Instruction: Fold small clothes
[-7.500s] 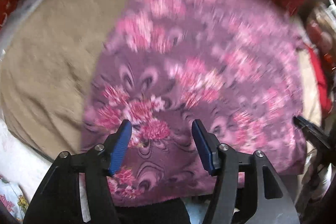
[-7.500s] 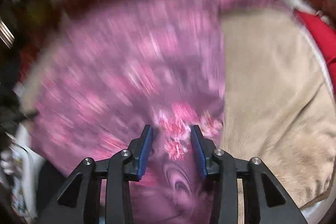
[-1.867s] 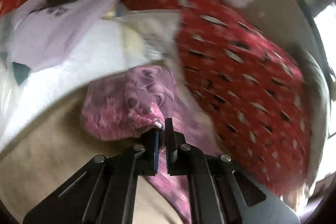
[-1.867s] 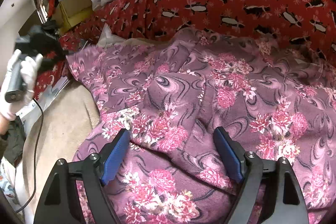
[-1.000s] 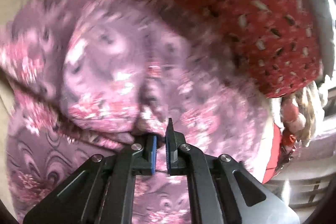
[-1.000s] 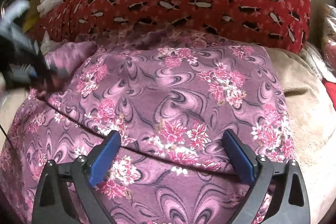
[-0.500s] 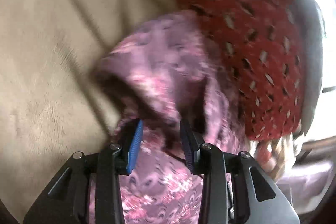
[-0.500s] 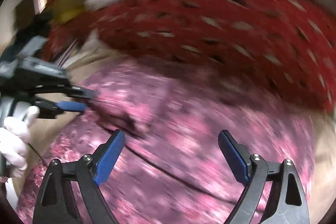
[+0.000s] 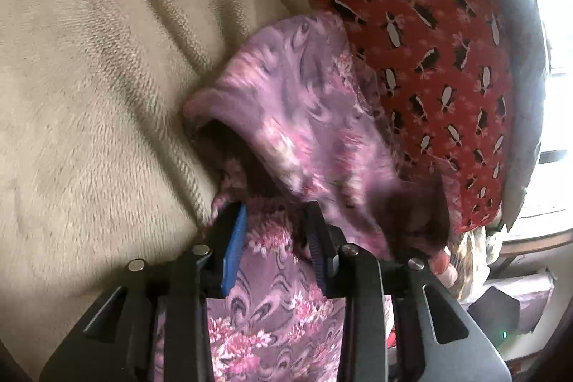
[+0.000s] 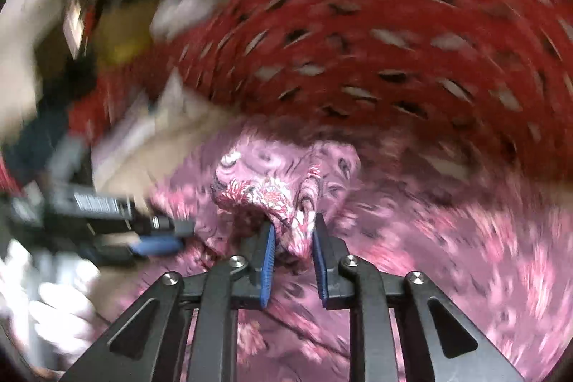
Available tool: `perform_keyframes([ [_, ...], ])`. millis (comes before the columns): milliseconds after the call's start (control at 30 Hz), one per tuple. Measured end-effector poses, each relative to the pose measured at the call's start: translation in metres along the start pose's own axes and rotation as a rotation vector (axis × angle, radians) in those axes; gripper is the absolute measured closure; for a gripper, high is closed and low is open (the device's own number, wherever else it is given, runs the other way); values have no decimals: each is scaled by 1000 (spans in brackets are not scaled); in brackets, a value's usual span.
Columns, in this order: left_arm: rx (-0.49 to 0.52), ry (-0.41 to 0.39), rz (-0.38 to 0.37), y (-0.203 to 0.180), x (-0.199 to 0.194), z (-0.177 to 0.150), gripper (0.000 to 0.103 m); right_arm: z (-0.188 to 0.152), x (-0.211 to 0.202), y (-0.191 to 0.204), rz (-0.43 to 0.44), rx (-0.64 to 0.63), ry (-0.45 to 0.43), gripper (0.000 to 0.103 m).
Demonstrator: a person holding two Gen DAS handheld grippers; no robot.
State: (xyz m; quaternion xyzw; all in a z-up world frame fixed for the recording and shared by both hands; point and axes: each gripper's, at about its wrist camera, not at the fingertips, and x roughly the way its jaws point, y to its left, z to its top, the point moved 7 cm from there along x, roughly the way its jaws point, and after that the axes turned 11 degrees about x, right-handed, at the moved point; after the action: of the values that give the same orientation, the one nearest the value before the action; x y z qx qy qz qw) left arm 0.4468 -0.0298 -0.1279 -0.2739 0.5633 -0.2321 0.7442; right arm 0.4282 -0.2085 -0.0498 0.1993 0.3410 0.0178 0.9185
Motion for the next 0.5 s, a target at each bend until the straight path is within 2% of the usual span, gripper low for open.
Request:
perform_keyframes([
  [67, 20, -3, 16, -5, -4, -4, 72, 2, -25, -35, 38, 140, -26, 85],
  [133, 36, -4, 26, -7, -8, -9, 70, -1, -47, -72, 37, 246, -50, 85],
  [200, 38, -4, 30, -11, -6, -15, 61, -5, -63, -105, 21, 320, -63, 85],
  [233, 40, -1, 32, -13, -5, -19, 61, -13, -72, -128, 5, 370, -67, 85],
  [367, 56, 14, 45, -19, -2, -29, 61, -43, -81, -185, -16, 524, -16, 85],
  [467, 68, 16, 39, -26, -3, -34, 60, -59, -97, -208, -23, 614, -29, 78],
  [500, 71, 14, 37, -29, -3, -34, 54, -59, -101, -212, -7, 650, -50, 68],
])
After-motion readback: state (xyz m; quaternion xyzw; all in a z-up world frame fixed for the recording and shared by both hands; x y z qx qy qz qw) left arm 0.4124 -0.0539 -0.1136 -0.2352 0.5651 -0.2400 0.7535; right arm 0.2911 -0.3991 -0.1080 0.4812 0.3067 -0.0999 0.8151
